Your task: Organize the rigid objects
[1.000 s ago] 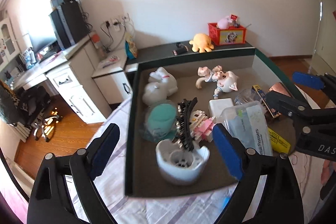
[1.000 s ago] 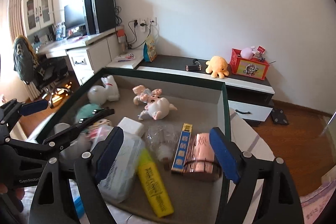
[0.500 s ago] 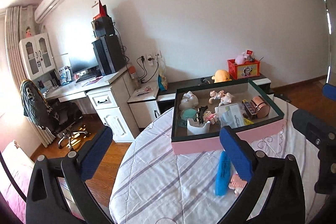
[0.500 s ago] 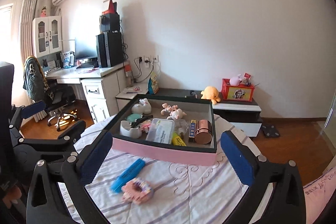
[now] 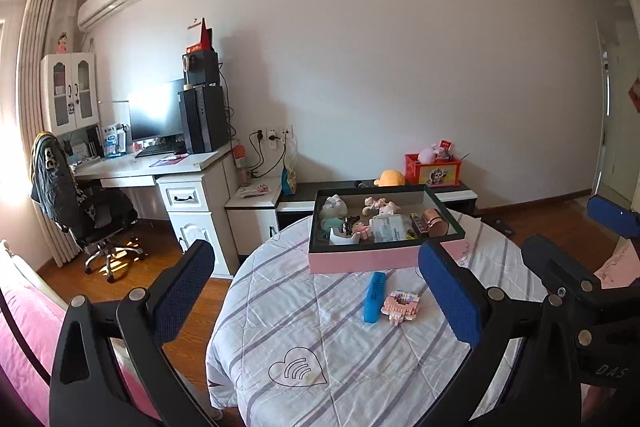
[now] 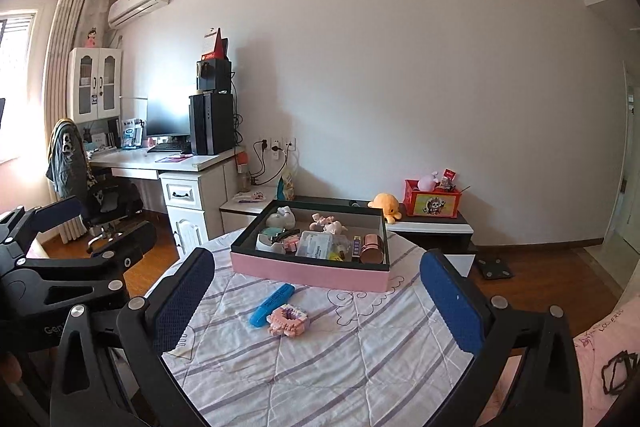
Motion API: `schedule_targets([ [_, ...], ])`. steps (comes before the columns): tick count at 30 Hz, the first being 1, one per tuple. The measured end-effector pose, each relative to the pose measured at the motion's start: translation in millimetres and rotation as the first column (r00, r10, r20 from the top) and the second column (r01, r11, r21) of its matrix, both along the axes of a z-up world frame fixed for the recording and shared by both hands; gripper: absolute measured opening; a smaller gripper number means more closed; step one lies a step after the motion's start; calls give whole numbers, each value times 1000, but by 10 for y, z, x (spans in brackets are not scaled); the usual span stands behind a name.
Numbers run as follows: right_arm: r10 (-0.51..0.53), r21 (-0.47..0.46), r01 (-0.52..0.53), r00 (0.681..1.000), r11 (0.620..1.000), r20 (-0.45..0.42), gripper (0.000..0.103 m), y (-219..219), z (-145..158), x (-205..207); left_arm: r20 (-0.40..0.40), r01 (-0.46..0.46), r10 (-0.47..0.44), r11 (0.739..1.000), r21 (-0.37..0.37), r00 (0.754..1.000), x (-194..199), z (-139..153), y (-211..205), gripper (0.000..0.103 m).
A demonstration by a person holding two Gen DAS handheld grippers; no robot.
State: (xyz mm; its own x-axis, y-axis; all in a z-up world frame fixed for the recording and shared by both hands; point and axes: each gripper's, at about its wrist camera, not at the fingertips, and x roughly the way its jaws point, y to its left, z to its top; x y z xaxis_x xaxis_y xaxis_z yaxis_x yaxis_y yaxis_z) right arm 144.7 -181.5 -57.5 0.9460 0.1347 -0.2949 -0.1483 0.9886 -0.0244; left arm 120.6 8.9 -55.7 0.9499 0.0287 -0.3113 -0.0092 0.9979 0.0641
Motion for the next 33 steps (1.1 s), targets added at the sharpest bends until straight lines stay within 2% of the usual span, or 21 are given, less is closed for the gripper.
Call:
schedule_targets([
  [7, -2, -11, 3, 998, 1000, 60, 103, 61, 166, -378, 61, 3, -1, 1000, -24, 998, -401, 173, 53, 103],
  [11, -7, -15, 8, 997, 1000, 83, 103, 65, 228, -501, 75, 7, -5, 1000, -26, 997, -497, 239, 51, 103],
  [33, -42, -21, 44, 998, 999, 56, 103, 25, 221, -542, 44, 44, -43, 998, -36, 998, -438, 189, -5, 103],
])
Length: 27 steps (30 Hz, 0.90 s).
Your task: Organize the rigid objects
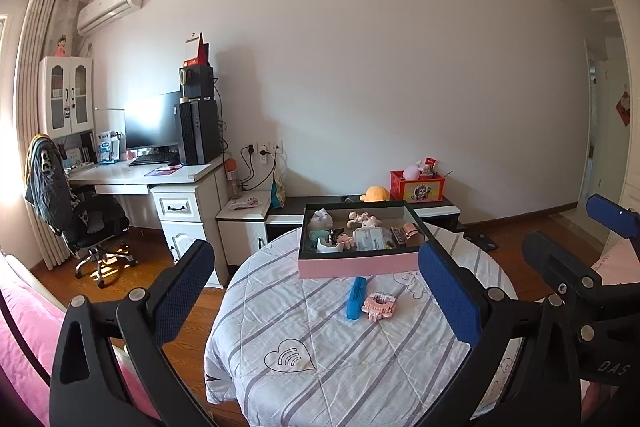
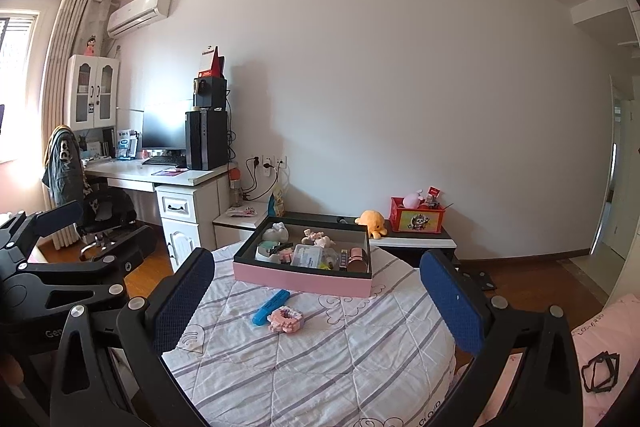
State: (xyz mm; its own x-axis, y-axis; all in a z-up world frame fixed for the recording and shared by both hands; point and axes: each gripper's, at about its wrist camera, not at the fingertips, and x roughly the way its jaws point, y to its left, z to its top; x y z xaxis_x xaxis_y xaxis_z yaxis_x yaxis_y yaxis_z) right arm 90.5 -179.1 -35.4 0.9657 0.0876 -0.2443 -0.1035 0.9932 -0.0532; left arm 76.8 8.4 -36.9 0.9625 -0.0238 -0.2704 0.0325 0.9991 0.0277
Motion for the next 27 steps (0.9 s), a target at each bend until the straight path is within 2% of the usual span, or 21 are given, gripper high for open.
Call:
schedule_targets([
  [27, -50, 1, 50, 999, 999, -13, 103, -49, 4, -28, 2, -4, 3, 1000, 14, 1000, 10, -21, -20, 103],
])
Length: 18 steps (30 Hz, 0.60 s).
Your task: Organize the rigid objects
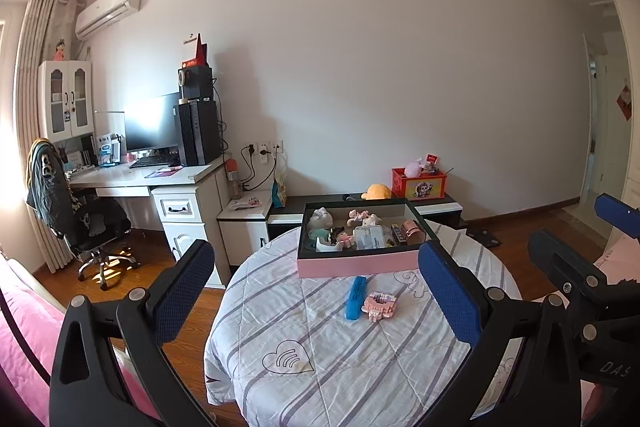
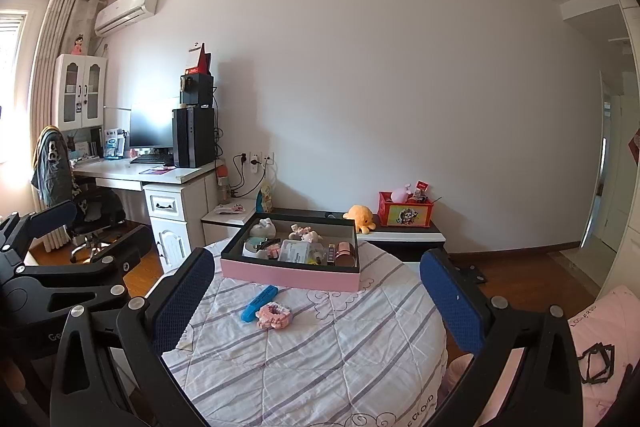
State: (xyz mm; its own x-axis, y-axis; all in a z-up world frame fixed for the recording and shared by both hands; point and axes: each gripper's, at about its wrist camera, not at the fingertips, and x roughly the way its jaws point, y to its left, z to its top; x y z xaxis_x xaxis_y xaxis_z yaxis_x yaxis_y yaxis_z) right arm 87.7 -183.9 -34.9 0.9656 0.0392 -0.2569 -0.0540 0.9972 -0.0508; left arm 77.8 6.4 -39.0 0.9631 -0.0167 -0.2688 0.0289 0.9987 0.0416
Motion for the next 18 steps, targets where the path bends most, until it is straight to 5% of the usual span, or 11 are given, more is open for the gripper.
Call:
schedule_targets([
  [18, -21, -3, 21, 999, 1000, -34, 103, 36, -102, 124, -30, -7, 8, 1000, 12, 1000, 122, -78, -12, 103],
])
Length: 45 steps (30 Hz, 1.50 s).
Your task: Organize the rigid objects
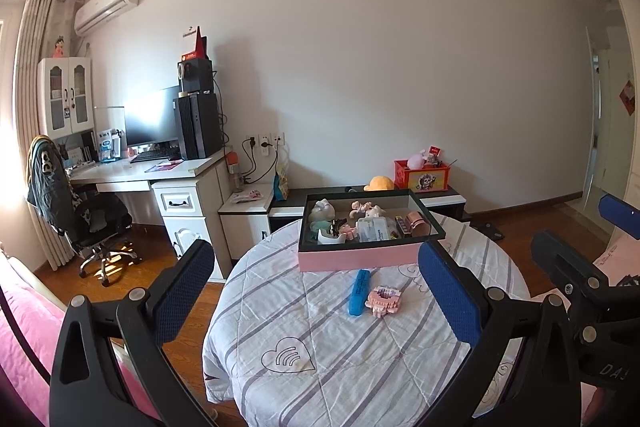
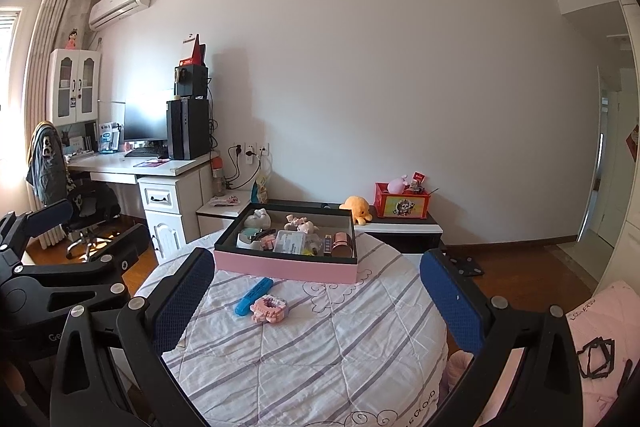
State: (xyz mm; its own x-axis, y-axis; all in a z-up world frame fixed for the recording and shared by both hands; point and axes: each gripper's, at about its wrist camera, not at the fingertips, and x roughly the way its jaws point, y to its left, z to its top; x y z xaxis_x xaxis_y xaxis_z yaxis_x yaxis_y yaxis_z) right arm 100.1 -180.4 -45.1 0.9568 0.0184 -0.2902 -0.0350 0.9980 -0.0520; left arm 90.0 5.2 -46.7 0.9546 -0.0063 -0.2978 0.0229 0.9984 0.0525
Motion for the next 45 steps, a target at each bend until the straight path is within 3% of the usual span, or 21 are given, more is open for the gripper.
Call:
schedule_targets([
  [7, 8, 1, -8, 999, 1000, -36, 103, 1, -125, 156, -42, 2, -2, 1000, 6, 999, 178, -156, -13, 103],
  [15, 38, 2, -39, 978, 999, -204, 103, 5, -687, 711, -214, 3, 4, 999, 32, 977, 717, -762, -14, 103],
  [24, 120, 48, -110, 901, 993, -418, 103, 113, -1430, 1616, -378, -53, 72, 997, 62, 923, 1348, -1413, 184, 103],
  [32, 205, 82, -192, 806, 978, -555, 103, 321, -1907, 2281, -443, -73, 81, 997, 34, 893, 1718, -1667, 340, 103],
  [35, 215, 67, -216, 793, 974, -570, 90, 357, -1966, 2395, -450, -54, 68, 998, 43, 891, 1798, -1703, 276, 103],
  [37, 232, 62, -242, 782, 968, -579, 68, 365, -1982, 2430, -457, -35, 47, 999, 36, 888, 1849, -1718, 217, 103],
  [38, 231, 51, -248, 784, 967, -576, 63, 359, -1981, 2428, -457, -27, 42, 999, 39, 888, 1875, -1721, 177, 103],
  [41, 262, 79, -265, 779, 961, -569, 62, 244, -1956, 2421, -464, 1, 20, 999, 45, 885, 1929, -1734, 59, 103],
  [45, 219, 65, -220, 803, 973, -555, 62, 20, -1918, 2380, -473, 46, -22, 998, 38, 881, 1988, -1744, -127, 103],
])
